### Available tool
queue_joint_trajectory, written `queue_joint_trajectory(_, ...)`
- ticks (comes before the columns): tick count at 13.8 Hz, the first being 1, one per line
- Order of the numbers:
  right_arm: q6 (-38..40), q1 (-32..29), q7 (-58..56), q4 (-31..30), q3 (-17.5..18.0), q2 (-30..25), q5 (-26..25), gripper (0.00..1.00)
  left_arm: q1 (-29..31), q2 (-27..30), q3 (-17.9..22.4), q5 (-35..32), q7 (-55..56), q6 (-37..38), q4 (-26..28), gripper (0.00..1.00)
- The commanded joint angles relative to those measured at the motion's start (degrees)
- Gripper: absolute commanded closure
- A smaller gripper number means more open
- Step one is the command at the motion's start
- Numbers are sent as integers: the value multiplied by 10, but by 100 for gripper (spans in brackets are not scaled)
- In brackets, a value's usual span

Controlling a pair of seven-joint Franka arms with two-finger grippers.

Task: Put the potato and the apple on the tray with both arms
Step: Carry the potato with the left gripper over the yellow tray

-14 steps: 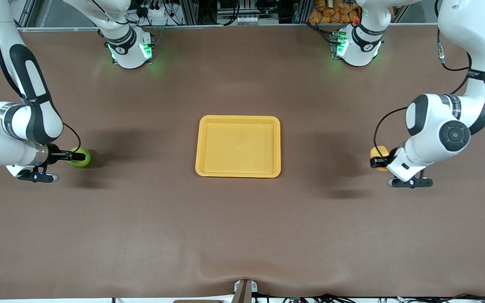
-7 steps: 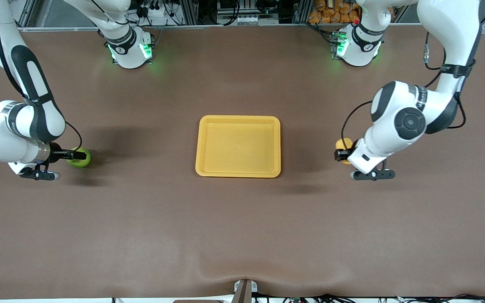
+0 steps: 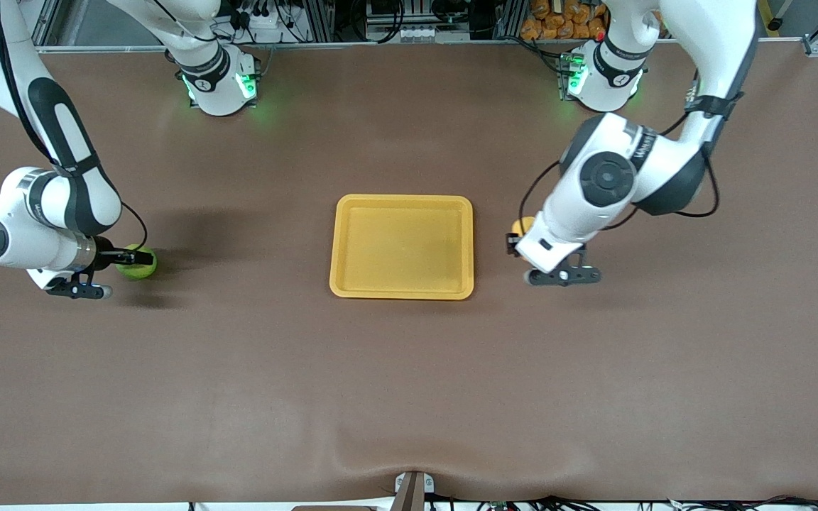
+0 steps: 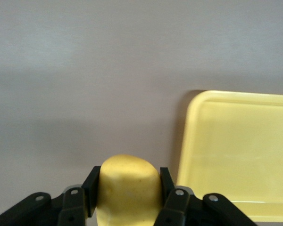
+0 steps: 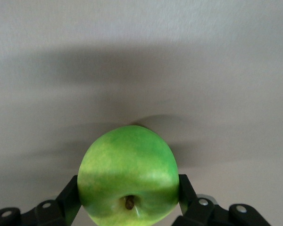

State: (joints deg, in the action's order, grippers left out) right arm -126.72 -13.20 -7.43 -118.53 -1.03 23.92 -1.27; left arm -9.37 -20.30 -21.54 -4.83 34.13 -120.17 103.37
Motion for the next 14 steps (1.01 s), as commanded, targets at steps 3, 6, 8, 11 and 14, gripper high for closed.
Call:
queue_joint_trajectory(3,94,-7,6,56,11,-1,0,74,-82,-70,4,-80,104,15,-74,100)
queue_joint_trajectory(6,153,3,46,94,11,-1,4,71,-125,-119,9,-115,159,15,-111,100)
queue_joint_trajectory(8,176,14,53,104,12,-2,4,85,-154,-144,9,-189,201,15,-117,100)
queue_joint_trajectory(11,232,18,53,139,13,-2,5,91,-180,-169,9,-229,254,15,-119,100)
queue_joint_trajectory(14,270,33,51,175,15,-2,5,91,-202,-179,17,-257,256,15,-119,100)
